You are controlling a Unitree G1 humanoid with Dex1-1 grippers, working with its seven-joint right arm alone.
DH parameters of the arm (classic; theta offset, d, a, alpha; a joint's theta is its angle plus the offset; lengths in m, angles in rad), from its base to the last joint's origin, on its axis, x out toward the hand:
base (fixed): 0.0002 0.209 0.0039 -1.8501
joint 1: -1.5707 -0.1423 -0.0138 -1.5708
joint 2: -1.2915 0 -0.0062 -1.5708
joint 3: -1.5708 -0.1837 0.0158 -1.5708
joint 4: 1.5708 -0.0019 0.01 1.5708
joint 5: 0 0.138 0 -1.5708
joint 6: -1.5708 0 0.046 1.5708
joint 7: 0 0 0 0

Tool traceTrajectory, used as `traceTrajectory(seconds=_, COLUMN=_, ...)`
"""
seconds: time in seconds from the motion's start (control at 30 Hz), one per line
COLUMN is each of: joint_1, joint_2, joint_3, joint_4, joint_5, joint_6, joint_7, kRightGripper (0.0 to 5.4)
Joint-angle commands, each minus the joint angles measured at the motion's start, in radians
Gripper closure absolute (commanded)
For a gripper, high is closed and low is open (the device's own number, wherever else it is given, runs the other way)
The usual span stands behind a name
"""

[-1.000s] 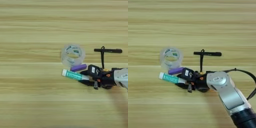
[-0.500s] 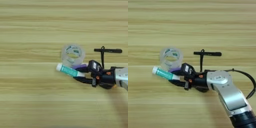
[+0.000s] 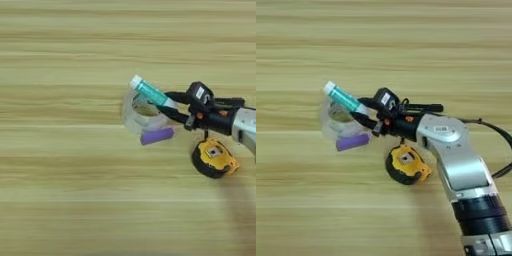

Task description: Move the objects on the table

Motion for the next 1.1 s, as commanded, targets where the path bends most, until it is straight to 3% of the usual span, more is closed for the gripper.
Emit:
traceTrajectory(seconds=0.03, joint_1=-0.095, joint_2=-0.045, joint_3=-0.034, joint_4=0.034, joint_5=-0.033, joint_6=-0.060, joint_7=-0.048, kRightGripper=3.71)
traceTrajectory(seconds=0.57, joint_1=-0.165, joint_2=-0.060, joint_3=-0.010, joint_4=0.302, joint_5=-0.221, joint_6=-0.158, joint_7=-0.167, kRightGripper=3.71)
traceTrajectory(seconds=0.87, joint_1=-0.123, joint_2=-0.082, joint_3=0.047, joint_4=0.333, joint_5=-0.280, joint_6=-0.183, joint_7=-0.126, kRightGripper=3.71)
traceTrajectory(seconds=1.1, joint_1=-0.093, joint_2=-0.085, joint_3=0.067, joint_4=0.323, joint_5=-0.280, joint_6=-0.175, joint_7=-0.081, kRightGripper=3.71)
